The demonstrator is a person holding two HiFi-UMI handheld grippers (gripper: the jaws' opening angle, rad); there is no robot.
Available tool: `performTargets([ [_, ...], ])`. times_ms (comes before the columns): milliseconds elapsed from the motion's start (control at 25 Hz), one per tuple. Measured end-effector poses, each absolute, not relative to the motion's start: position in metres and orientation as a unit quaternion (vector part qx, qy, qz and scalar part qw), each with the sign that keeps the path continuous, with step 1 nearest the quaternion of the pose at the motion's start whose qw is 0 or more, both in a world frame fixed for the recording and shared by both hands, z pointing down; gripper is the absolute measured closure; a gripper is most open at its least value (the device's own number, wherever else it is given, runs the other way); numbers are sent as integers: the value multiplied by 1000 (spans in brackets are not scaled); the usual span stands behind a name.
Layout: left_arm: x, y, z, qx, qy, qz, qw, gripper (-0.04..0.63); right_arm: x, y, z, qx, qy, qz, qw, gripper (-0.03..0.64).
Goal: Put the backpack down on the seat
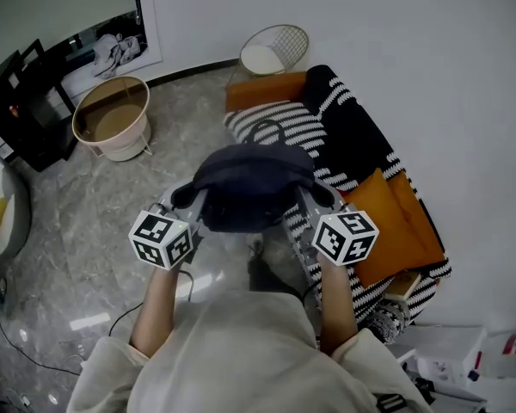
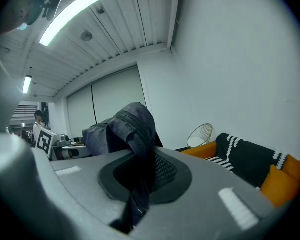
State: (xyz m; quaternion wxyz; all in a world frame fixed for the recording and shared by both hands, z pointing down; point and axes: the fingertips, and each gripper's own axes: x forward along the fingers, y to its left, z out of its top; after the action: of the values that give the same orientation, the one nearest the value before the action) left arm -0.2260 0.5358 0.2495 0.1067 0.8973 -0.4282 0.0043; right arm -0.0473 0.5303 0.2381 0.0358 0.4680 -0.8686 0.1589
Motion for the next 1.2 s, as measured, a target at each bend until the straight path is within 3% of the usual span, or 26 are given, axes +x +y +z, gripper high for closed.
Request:
performTargets([
  [1200, -159, 281, 282, 883, -443, 33, 150, 584, 16, 272, 269, 442, -873, 197, 51, 601],
])
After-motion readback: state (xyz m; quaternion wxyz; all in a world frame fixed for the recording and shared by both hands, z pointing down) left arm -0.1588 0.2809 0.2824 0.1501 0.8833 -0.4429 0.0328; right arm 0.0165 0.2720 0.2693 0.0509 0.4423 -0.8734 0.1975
